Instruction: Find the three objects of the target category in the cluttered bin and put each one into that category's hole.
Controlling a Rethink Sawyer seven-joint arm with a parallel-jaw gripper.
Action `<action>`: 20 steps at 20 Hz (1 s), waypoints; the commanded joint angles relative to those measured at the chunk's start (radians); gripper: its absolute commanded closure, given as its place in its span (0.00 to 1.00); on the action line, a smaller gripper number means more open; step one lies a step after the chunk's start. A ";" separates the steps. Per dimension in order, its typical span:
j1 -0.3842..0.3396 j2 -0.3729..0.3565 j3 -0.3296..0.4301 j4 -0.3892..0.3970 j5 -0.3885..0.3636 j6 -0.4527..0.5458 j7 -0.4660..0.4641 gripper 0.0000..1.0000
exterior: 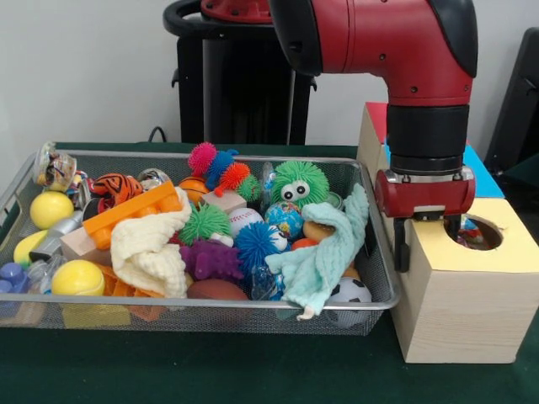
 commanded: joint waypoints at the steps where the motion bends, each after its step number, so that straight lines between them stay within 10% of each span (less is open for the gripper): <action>1: -0.019 0.075 0.171 0.132 -0.091 0.084 0.013 0.00; 12: -0.009 0.043 0.163 0.117 -0.086 0.179 0.011 0.00; 20: -0.170 -0.116 0.341 0.333 -0.127 0.093 0.015 0.00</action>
